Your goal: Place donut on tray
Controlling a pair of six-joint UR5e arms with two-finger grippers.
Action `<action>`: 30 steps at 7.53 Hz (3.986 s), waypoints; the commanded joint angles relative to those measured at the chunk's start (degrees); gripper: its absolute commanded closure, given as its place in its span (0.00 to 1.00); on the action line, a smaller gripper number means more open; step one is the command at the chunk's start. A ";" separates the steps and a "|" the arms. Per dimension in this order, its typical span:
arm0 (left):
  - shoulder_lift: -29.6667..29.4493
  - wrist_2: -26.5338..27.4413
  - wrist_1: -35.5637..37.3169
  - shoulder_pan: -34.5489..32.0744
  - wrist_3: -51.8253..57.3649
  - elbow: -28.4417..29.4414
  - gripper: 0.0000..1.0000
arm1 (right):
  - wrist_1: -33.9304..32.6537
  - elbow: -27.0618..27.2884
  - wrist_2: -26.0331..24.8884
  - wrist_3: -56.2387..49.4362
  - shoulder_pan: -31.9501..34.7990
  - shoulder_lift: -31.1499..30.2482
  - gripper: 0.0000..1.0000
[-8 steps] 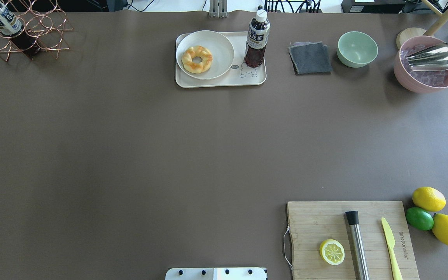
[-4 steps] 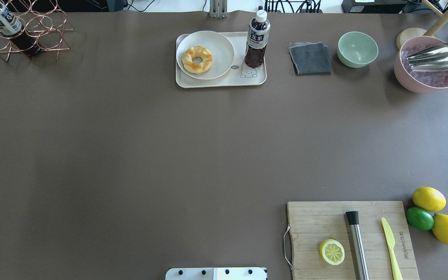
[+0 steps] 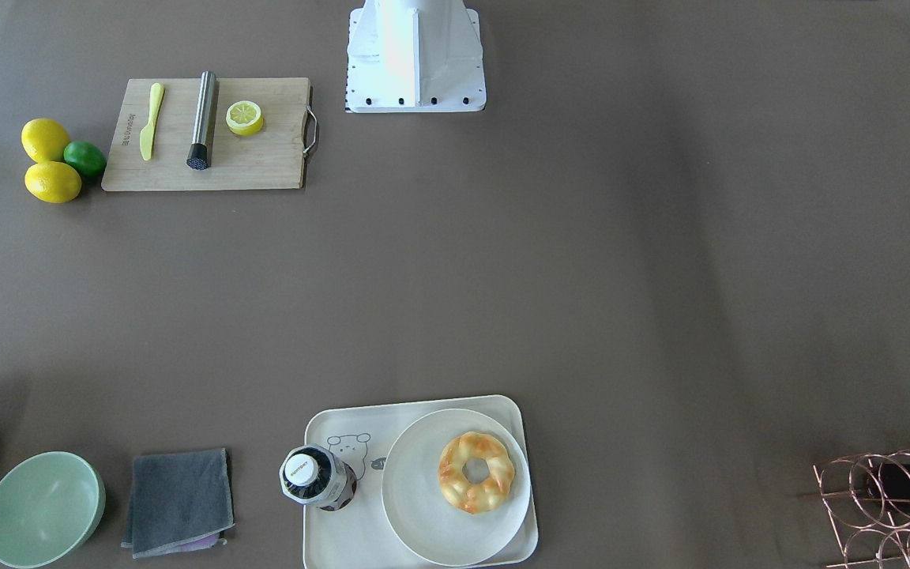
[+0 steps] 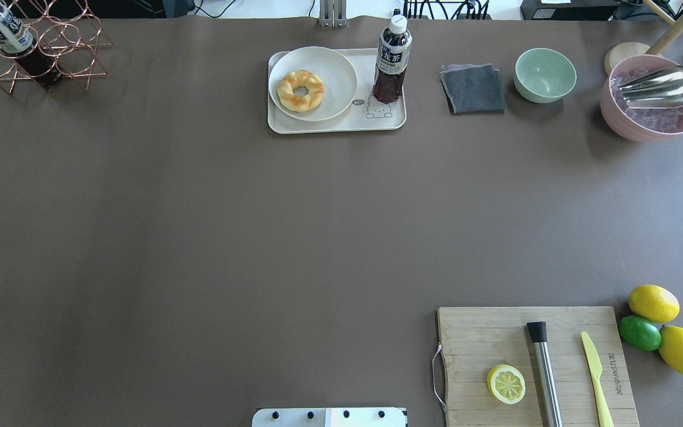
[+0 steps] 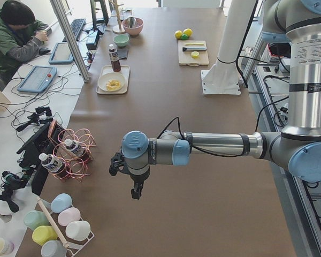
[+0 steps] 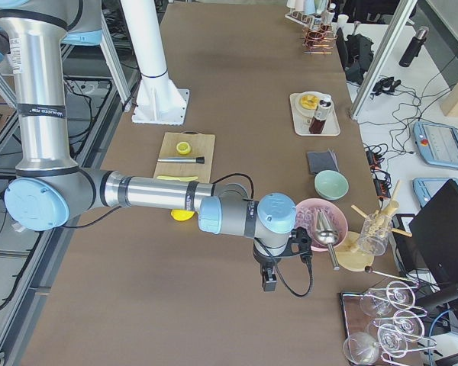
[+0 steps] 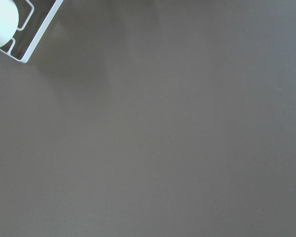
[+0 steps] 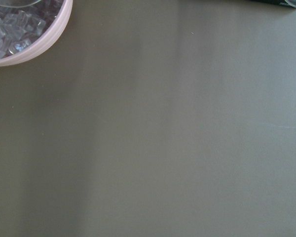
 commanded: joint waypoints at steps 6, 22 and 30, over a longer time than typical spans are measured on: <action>-1.02 0.45 -0.27 -3.62 -4.67 0.82 0.02 | 0.14 0.28 0.03 0.02 0.00 -0.08 0.00; -1.20 0.36 -0.28 -3.71 -4.76 0.74 0.02 | 0.14 0.55 0.03 0.11 -0.08 -0.09 0.00; -0.76 0.36 -0.37 -3.62 -4.85 0.73 0.02 | 0.14 0.55 0.03 0.11 -0.08 0.00 0.00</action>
